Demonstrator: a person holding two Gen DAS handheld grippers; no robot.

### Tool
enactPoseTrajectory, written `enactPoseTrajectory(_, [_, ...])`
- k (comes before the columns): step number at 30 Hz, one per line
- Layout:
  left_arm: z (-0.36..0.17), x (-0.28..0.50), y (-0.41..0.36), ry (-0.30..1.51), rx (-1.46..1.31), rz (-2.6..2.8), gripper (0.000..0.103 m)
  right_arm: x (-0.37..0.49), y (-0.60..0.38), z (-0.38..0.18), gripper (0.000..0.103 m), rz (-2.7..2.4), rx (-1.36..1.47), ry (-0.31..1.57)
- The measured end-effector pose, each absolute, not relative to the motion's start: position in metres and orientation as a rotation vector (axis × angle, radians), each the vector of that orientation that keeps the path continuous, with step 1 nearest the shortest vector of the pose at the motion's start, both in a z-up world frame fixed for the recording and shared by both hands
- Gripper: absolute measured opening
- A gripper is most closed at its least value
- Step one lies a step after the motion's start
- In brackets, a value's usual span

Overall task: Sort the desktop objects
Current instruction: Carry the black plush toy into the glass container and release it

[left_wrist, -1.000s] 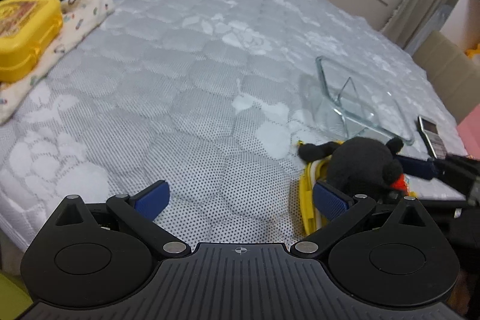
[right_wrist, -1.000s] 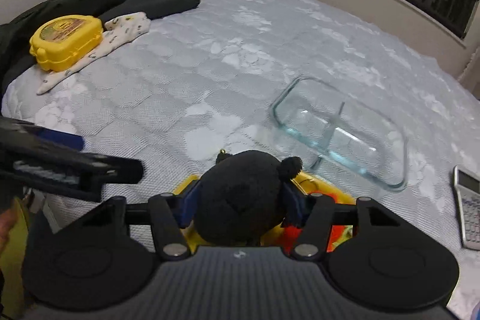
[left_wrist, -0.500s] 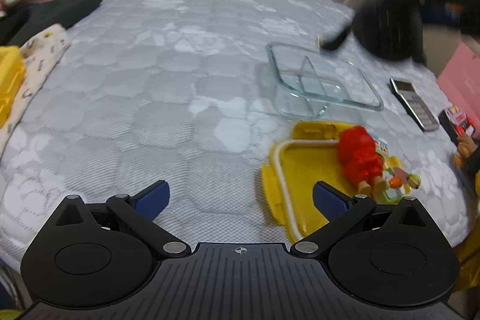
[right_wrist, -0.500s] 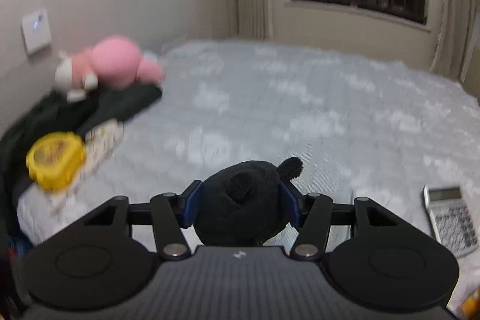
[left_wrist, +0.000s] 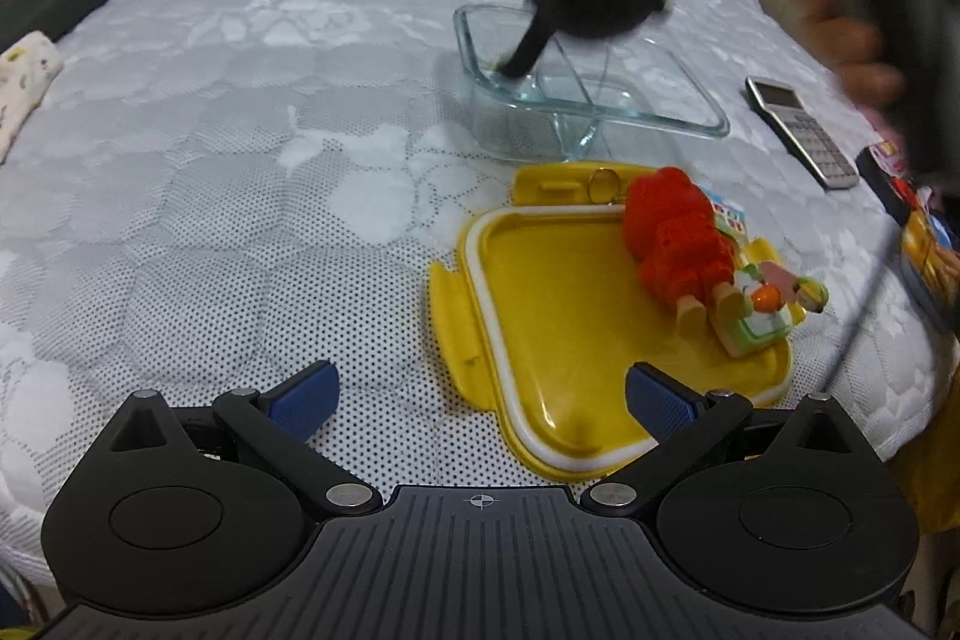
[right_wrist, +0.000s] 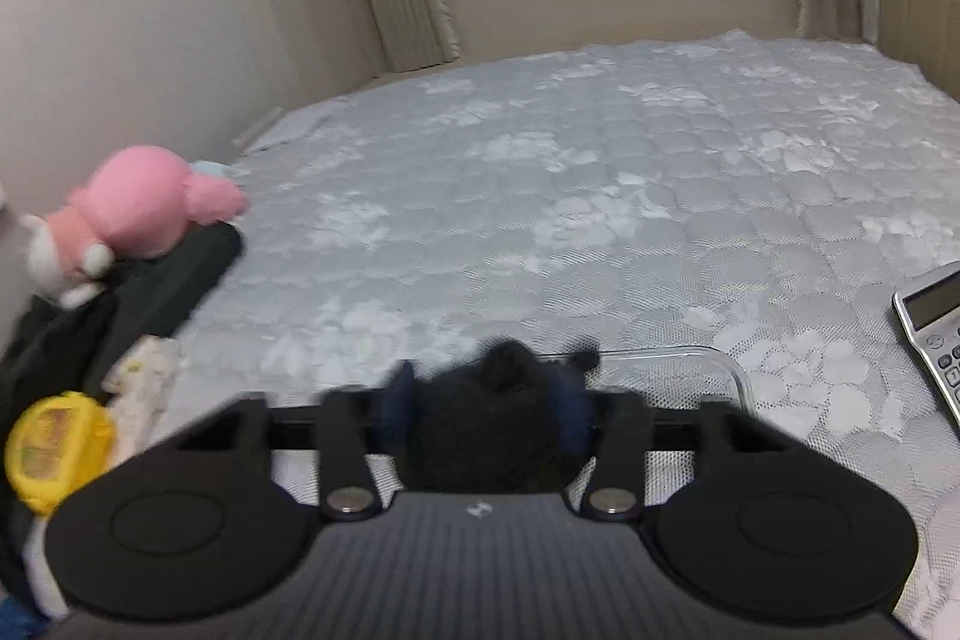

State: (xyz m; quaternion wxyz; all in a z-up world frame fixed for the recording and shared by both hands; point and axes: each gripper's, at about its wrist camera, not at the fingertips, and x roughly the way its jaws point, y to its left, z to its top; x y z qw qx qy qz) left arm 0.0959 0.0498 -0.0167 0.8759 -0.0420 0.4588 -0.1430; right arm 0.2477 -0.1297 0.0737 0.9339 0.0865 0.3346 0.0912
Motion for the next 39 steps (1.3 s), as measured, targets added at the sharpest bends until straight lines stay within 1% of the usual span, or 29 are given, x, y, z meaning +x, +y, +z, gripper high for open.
enactPoseTrajectory(4, [-0.021,0.098,0.056,0.967,-0.119,-0.291,0.103,0.257,-0.123,0.056,0.02,0.191,0.129,0.71])
enactPoseTrajectory(6, [-0.023,0.1,0.06,0.974,-0.129,-0.285,0.103,0.258,-0.121,0.05,0.023,0.191,0.108,0.71])
enactPoseTrajectory(8, [-0.024,0.102,0.061,0.978,-0.144,-0.285,0.103,0.252,-0.117,0.057,0.038,0.198,0.098,0.691])
enactPoseTrajectory(9, [-0.025,0.102,0.061,0.979,-0.155,-0.286,0.103,0.25,-0.12,0.061,0.051,0.208,0.098,0.694])
enactPoseTrajectory(10, [-0.026,0.103,0.06,0.981,-0.159,-0.29,0.103,0.247,-0.122,0.062,0.06,0.224,0.103,0.707])
enactPoseTrajectory(12, [-0.028,0.104,0.058,0.986,-0.157,-0.291,0.103,0.24,-0.125,0.062,0.067,0.262,0.118,0.743])
enactPoseTrajectory(13, [-0.029,0.104,0.056,0.988,-0.149,-0.287,0.103,0.237,-0.125,0.062,0.068,0.269,0.126,0.768])
enactPoseTrajectory(18, [-0.027,0.102,0.047,0.984,-0.108,-0.289,0.103,0.242,-0.123,0.043,0.068,0.237,0.206,0.85])
enactPoseTrajectory(20, [-0.026,0.099,0.046,0.98,-0.092,-0.292,0.103,0.253,-0.123,0.034,0.071,0.221,0.238,0.877])
enactPoseTrajectory(21, [-0.025,0.098,0.046,0.976,-0.086,-0.289,0.103,0.259,-0.123,0.029,0.07,0.214,0.255,0.894])
enactPoseTrajectory(22, [-0.025,0.097,0.046,0.974,-0.083,-0.286,0.103,0.264,-0.123,0.024,0.065,0.211,0.271,0.907])
enactPoseTrajectory(24, [-0.025,0.096,0.049,0.972,-0.089,-0.281,0.103,0.266,-0.122,0.02,0.06,0.202,0.274,0.885])
enactPoseTrajectory(25, [-0.025,0.096,0.051,0.974,-0.093,-0.279,0.103,0.266,-0.12,0.022,0.056,0.202,0.249,0.864])
enactPoseTrajectory(26, [-0.026,0.096,0.052,0.975,-0.097,-0.278,0.103,0.264,-0.116,0.024,0.055,0.207,0.197,0.846])
enactPoseTrajectory(27, [-0.026,0.097,0.053,0.977,-0.102,-0.277,0.103,0.263,-0.112,0.026,0.05,0.213,0.143,0.829])
enactPoseTrajectory(30, [-0.027,0.098,0.054,0.979,-0.116,-0.277,0.103,0.257,-0.099,0.034,0.045,0.223,0.006,0.791])
enactPoseTrajectory(33, [-0.026,0.097,0.054,0.979,-0.109,-0.283,0.103,0.249,-0.085,0.044,0.044,0.228,-0.13,0.716])
enactPoseTrajectory(37, [-0.026,0.097,0.053,0.979,-0.105,-0.283,0.103,0.234,-0.059,0.05,0.043,0.232,-0.408,0.562])
enactPoseTrajectory(39, [-0.027,0.098,0.052,0.982,-0.111,-0.28,0.103,0.231,-0.052,0.048,0.043,0.255,-0.469,0.543])
